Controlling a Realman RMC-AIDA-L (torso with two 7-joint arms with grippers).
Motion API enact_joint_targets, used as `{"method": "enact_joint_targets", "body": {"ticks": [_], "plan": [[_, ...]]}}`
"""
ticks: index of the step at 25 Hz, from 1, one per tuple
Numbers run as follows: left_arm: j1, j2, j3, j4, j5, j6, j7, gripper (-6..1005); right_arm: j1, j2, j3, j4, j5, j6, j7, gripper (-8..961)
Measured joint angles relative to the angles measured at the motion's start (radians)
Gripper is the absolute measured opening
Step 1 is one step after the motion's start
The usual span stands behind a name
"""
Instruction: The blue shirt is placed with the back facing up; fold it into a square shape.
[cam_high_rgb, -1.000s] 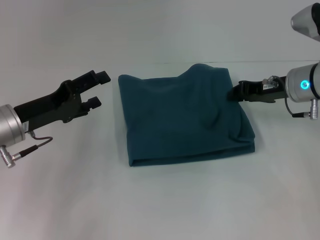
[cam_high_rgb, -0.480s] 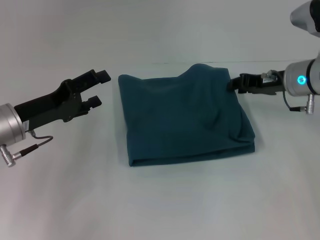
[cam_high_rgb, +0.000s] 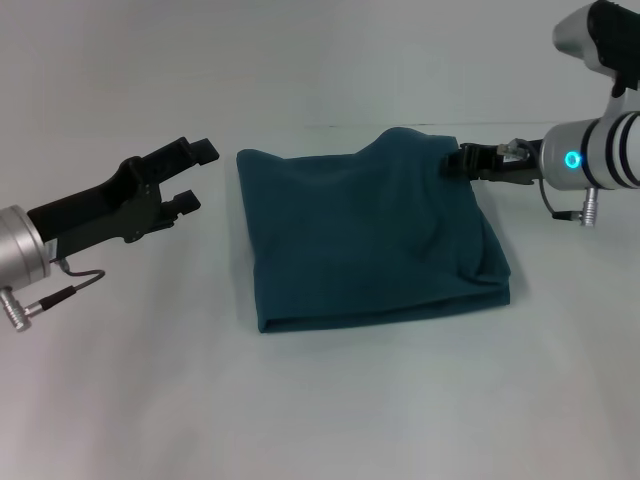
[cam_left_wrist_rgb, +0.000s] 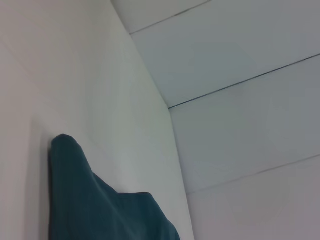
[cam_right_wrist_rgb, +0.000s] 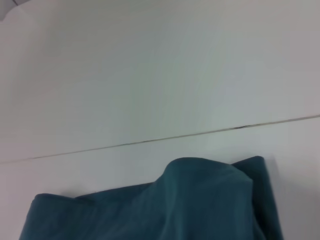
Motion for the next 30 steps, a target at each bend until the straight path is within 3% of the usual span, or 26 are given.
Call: {"method": "enact_joint_targets", "body": {"ticks": [8, 13, 18, 21, 30], "plan": [[-0.003, 0.0, -0.001, -0.001, 0.0, -0.002, 0.0, 961, 0.004, 0.005, -0.017, 0.001, -0.001, 0.008, -0.004, 368], [-0.003, 0.0, -0.001, -0.002, 0.0, -0.002, 0.001, 961, 0.004, 0.011, -0.04, -0.005, -0.001, 0.018, -0.007, 291], [-0.003, 0.001, 0.0, -0.011, 0.0, -0.001, 0.004, 960, 0.001, 0.014, -0.051, -0.02, -0.001, 0.019, -0.025, 83], [-0.002, 0.002, 0.0, -0.016, 0.0, -0.002, 0.005, 960, -0.007, 0.019, -0.066, -0.047, -0.002, 0.014, -0.027, 36], [-0.002, 0.002, 0.0, -0.016, 0.0, -0.01, 0.005, 960, -0.023, 0.028, -0.21, -0.115, -0.004, 0.005, -0.021, 38]]}}
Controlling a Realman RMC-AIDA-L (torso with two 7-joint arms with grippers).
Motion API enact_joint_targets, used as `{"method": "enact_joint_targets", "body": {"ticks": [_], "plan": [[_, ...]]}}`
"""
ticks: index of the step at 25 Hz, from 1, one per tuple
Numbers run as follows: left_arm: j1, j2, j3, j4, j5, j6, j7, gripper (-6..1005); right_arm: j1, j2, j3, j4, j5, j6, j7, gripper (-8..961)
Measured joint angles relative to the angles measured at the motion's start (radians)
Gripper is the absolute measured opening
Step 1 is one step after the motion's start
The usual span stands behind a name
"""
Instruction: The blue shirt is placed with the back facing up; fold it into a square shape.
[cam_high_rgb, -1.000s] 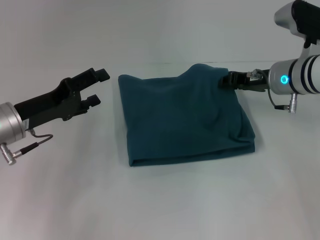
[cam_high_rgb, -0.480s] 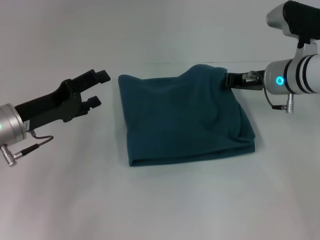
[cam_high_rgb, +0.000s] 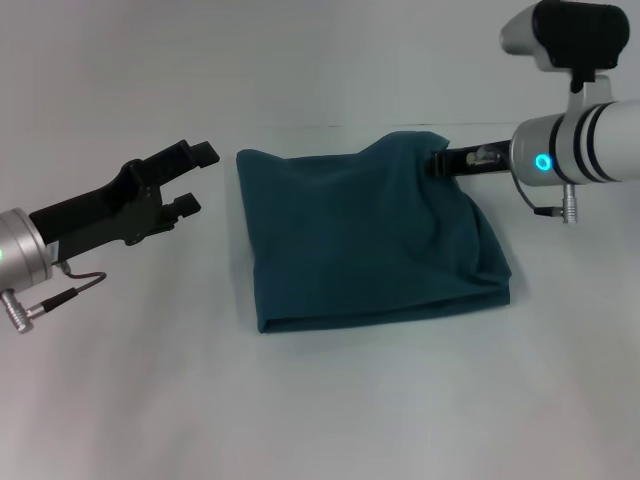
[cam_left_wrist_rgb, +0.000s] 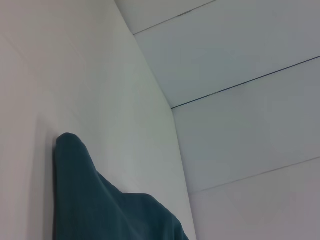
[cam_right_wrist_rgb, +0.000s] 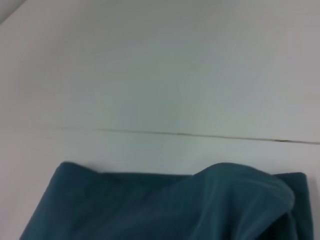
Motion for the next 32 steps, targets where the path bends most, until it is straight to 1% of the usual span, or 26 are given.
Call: {"method": "enact_joint_targets", "body": {"ticks": [4, 7, 13, 22, 32], "plan": [[0.0, 0.0, 0.0, 0.0, 0.0, -0.008, 0.0, 960, -0.001, 0.003, -0.032, -0.03, -0.024, -0.001, 0.002, 39], [-0.001, 0.0, 0.0, 0.001, 0.0, -0.013, 0.0, 960, -0.002, 0.007, -0.037, -0.052, -0.037, -0.001, -0.001, 40], [-0.002, 0.0, 0.0, 0.001, 0.0, -0.016, 0.0, 960, -0.004, 0.008, -0.055, -0.081, -0.038, -0.002, -0.006, 42], [-0.002, 0.0, 0.0, 0.001, 0.0, -0.024, -0.001, 960, -0.054, 0.014, -0.103, -0.188, -0.034, -0.009, 0.004, 44], [-0.003, 0.0, 0.0, 0.001, 0.0, -0.025, -0.004, 960, -0.067, 0.012, -0.103, -0.193, -0.038, -0.012, 0.004, 46]]}}
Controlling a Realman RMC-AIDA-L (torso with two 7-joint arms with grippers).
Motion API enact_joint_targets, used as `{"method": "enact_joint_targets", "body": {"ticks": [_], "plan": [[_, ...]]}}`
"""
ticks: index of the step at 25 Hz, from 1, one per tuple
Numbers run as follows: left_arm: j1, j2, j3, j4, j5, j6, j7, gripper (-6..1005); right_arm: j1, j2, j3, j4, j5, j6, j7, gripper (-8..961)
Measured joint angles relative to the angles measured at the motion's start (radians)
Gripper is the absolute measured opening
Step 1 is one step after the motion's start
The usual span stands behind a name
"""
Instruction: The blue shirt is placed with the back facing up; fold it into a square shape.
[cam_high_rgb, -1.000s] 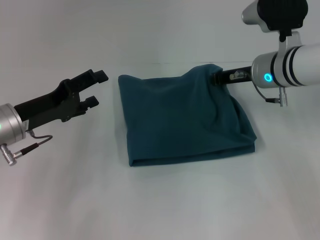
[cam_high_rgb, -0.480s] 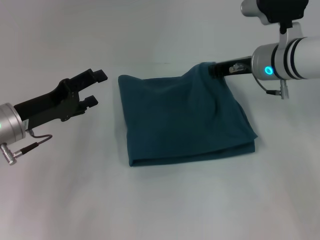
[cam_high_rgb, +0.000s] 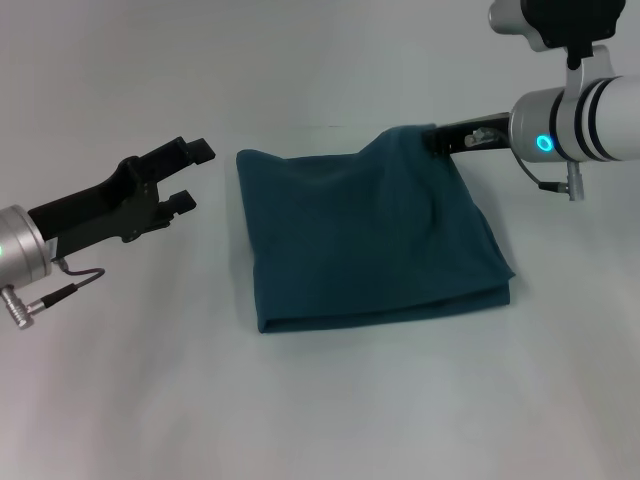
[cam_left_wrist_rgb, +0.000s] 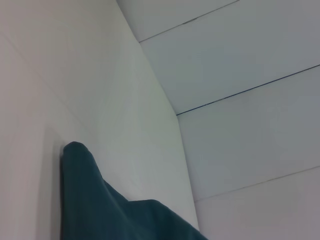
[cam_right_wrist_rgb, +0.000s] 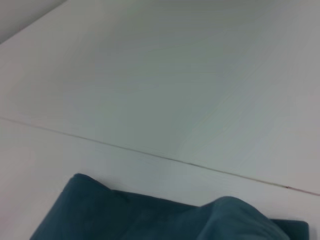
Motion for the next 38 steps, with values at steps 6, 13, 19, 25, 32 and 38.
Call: {"method": "enact_joint_targets", "body": {"ticks": [6, 13, 19, 25, 32, 38], "plan": [[0.0, -0.001, 0.0, 0.0, 0.0, 0.0, -0.002, 960, -0.001, -0.009, 0.046, 0.061, -0.001, 0.013, 0.002, 48], [-0.003, -0.002, 0.0, -0.004, 0.0, 0.005, -0.005, 959, 0.022, -0.033, 0.103, 0.158, 0.0, 0.028, 0.002, 60], [-0.006, -0.002, 0.0, -0.014, -0.001, 0.006, -0.005, 959, 0.069, -0.067, 0.104, 0.279, -0.024, 0.086, 0.052, 127], [-0.006, -0.001, 0.0, -0.018, -0.015, 0.006, 0.001, 959, 0.053, -0.084, 0.149, 0.228, -0.047, 0.032, 0.105, 210], [0.001, 0.003, -0.012, -0.02, -0.023, 0.009, 0.003, 959, -0.015, -0.092, 0.324, 0.06, -0.005, -0.285, 0.063, 325], [0.003, 0.005, -0.025, -0.02, -0.023, 0.017, 0.004, 959, -0.035, -0.107, 0.358, 0.074, 0.024, -0.493, 0.017, 414]]}}
